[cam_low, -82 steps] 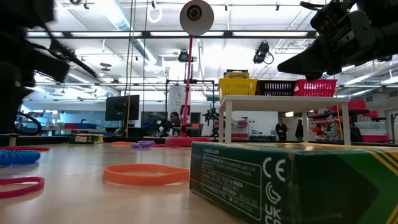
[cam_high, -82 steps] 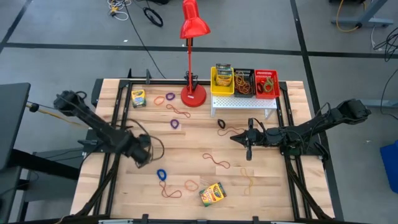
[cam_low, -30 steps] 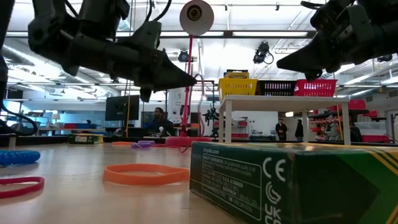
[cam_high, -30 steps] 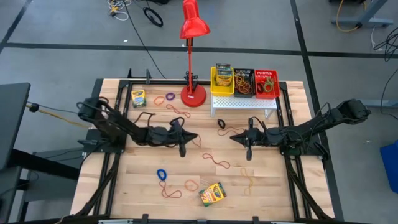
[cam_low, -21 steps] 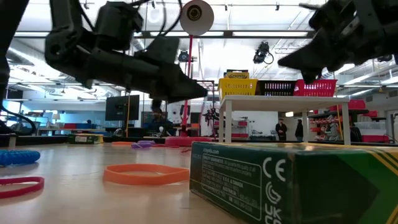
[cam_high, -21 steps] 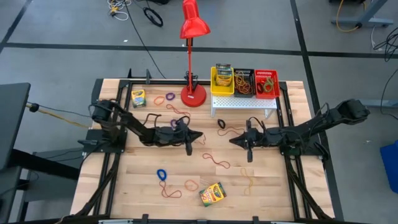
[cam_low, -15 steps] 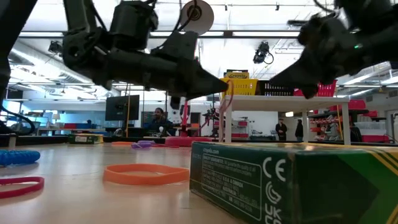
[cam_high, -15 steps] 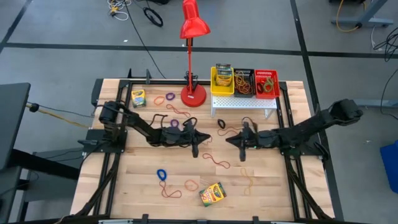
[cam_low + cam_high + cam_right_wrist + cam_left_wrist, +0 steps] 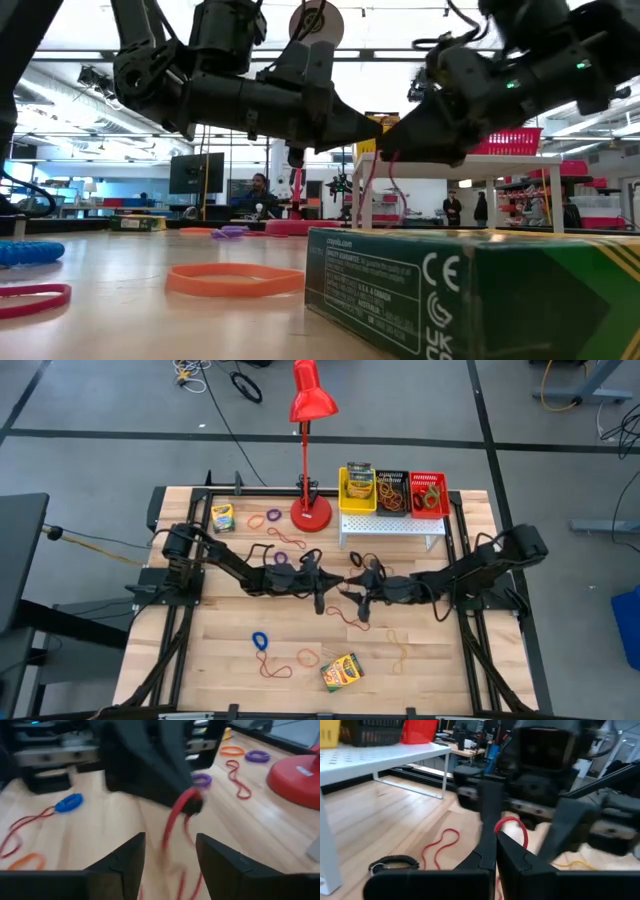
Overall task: Pick & Place Office Desk Supplies
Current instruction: Put the red rubber band into the black bin on the shelf
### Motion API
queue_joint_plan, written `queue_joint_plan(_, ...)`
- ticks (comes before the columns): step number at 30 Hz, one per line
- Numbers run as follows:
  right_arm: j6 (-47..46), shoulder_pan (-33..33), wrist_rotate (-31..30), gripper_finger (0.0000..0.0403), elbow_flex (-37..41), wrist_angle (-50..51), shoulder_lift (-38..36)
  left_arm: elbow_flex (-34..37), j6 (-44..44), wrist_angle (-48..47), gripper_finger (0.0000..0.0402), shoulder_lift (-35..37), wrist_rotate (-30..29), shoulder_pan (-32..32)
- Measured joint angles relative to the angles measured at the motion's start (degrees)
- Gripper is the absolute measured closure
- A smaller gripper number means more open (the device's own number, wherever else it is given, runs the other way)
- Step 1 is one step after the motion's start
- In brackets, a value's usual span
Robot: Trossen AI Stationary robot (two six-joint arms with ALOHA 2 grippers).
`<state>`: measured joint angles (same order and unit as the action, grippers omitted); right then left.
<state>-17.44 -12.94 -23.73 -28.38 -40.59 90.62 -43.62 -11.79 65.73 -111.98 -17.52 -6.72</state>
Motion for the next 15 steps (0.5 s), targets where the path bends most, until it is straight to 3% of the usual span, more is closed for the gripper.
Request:
queue_joint_plan(5,0.6,1.9,0.5,0.0260,-1.1,-0.8,1.4,0.0,1.7,1.6,0.0394,0.0,1.6,0.0)
queue_joint_plan(11,2.9,1.3,0.9,0.0385,-1.1,-2.3,0.8,0.0,2.0,2.9,0.0374,0.6,2.2,-0.1)
queue_joint_plan(15,3.2,0.2,1.0,0.0392,-1.1,-1.7,0.5,0.5,2.2,2.8,0.0327,2.0,2.2,-0.1)
